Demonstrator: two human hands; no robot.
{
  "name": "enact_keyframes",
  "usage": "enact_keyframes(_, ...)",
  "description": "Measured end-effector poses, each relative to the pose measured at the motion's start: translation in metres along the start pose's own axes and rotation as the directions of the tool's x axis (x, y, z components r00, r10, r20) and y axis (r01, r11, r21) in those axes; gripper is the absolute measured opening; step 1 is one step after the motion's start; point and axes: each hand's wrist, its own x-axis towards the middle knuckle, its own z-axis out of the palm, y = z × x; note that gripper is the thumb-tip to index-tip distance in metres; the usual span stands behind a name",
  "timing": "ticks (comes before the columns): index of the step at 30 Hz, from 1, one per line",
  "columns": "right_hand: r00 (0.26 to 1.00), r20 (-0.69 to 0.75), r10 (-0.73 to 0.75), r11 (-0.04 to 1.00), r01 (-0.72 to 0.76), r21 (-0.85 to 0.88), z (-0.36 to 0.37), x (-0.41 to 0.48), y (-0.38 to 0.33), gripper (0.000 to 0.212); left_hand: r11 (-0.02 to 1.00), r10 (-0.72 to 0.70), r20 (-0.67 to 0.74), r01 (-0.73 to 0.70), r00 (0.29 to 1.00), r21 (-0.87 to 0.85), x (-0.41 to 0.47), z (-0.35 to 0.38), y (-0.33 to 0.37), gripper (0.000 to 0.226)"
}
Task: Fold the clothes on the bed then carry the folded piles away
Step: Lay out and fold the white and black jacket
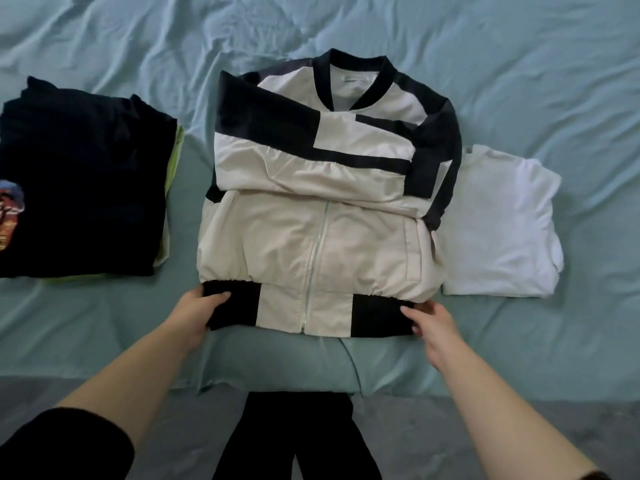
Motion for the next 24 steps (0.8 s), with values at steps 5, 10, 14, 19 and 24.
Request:
enact_keyframes(5, 0.990, 0.142, 0.010, 0.995, 0.004, -0.097, -0.015, 0.002, -0.009, 0.010, 0.996, 0.051, -0.075, -0.057, 0.996, -0.075, -0.011, -0.001, -0.008, 0.040)
enact_keyframes(10, 0.993, 0.110, -0.042, 0.986, 0.059, -0.159, -0.048, -0.021, 0.000, 0.025, 0.999, 0.054, -0.107, -0.054, 0.993, 0.007, -0.035, -0.007, -0.027, 0.026)
enact_keyframes(14, 0.997, 0.070, 0.016, 0.957, 0.004, -0.289, -0.067, -0.028, 0.024, 0.028, 0.982, -0.005, -0.150, 0.033, 0.989, 0.188, -0.050, 0.007, -0.071, 0.028)
enact_keyframes(19, 0.990, 0.088, 0.106, 0.915, -0.063, -0.397, -0.086, -0.040, 0.039, 0.025, 0.974, -0.076, -0.192, 0.114, 0.978, 0.194, -0.072, 0.012, -0.093, 0.023)
enact_keyframes(24, 0.991, 0.129, 0.044, 0.943, 0.002, -0.333, -0.081, -0.047, -0.001, 0.025, 0.997, 0.064, -0.165, -0.056, 0.984, 0.056, -0.086, 0.020, -0.061, 0.055)
